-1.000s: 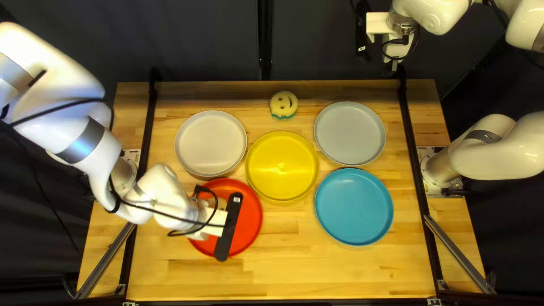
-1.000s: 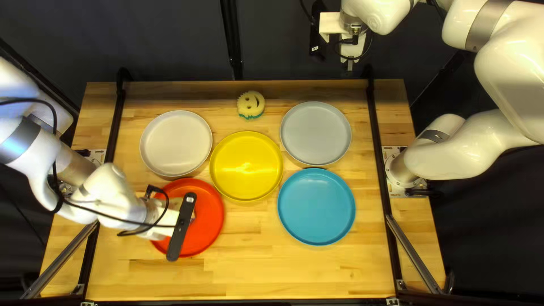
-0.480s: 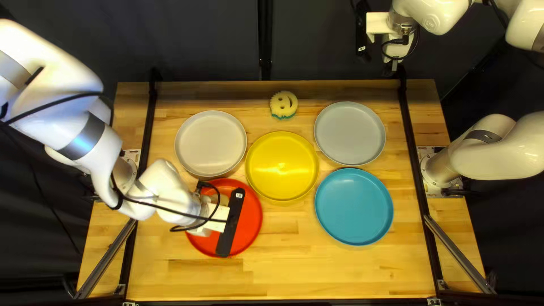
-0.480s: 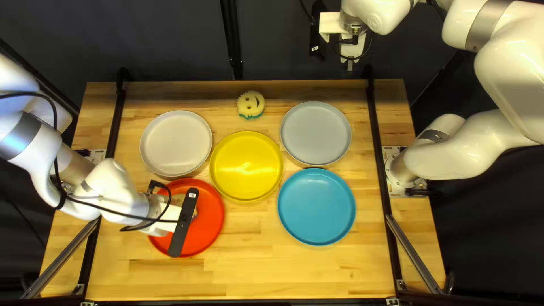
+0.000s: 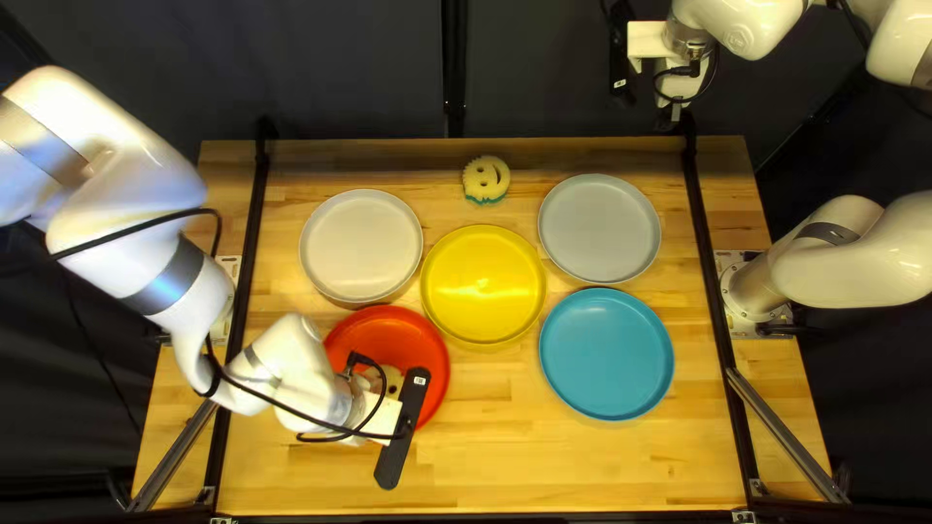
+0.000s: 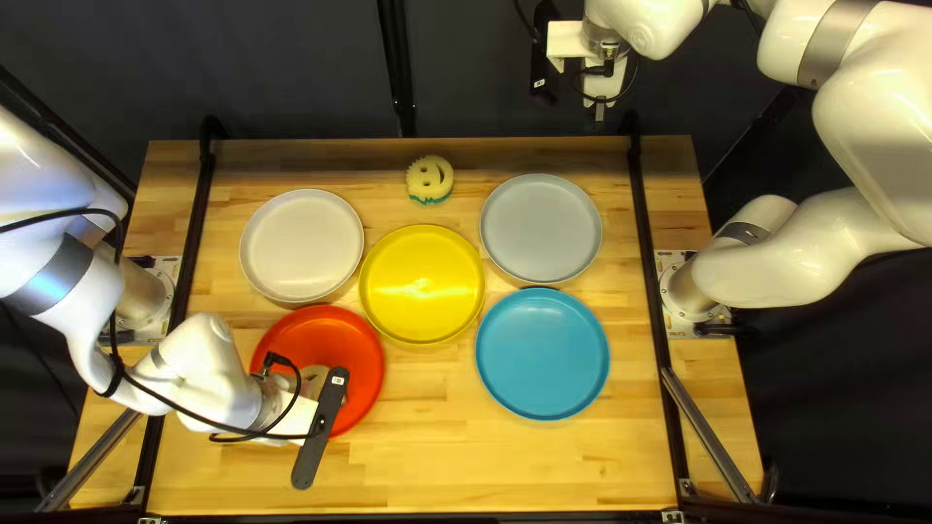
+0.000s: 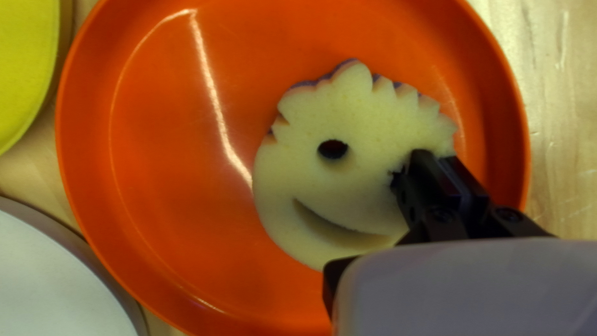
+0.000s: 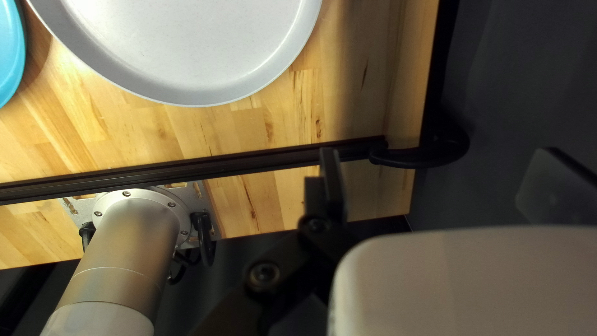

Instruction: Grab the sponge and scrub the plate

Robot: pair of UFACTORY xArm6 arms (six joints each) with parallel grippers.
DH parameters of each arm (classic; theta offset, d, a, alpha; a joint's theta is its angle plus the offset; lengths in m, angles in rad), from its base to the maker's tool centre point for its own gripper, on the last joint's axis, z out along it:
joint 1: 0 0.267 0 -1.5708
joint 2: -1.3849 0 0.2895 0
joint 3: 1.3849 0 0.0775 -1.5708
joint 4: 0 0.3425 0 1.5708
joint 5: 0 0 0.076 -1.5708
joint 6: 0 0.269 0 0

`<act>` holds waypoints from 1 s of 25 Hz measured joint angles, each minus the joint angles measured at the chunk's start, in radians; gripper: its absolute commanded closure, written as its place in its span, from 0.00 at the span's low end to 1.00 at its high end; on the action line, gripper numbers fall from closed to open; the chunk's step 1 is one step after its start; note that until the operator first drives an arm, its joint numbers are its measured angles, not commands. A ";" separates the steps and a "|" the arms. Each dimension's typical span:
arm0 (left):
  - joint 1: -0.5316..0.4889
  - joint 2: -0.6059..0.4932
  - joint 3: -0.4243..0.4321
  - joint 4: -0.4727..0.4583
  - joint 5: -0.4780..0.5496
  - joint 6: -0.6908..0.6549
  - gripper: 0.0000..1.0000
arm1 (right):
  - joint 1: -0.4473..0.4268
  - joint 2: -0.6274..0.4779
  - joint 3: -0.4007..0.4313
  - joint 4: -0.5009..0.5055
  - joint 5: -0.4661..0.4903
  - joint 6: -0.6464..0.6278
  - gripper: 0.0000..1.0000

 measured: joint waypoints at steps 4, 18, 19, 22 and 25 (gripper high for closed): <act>0.060 -0.022 0.028 -0.009 -0.010 0.056 1.00 | 0.000 0.000 0.000 0.000 0.000 0.000 0.00; 0.076 -0.126 0.026 0.005 0.116 0.057 1.00 | 0.000 0.000 0.000 0.000 0.000 0.000 0.00; 0.085 -0.142 0.030 0.004 0.129 0.064 1.00 | 0.000 0.000 0.000 0.000 0.000 0.000 0.00; 0.124 -0.192 0.042 -0.001 0.168 0.103 1.00 | 0.000 0.000 0.000 0.000 0.000 0.000 0.00; 0.156 -0.232 0.048 -0.011 0.207 0.137 1.00 | 0.000 0.000 0.000 0.000 0.000 0.000 0.00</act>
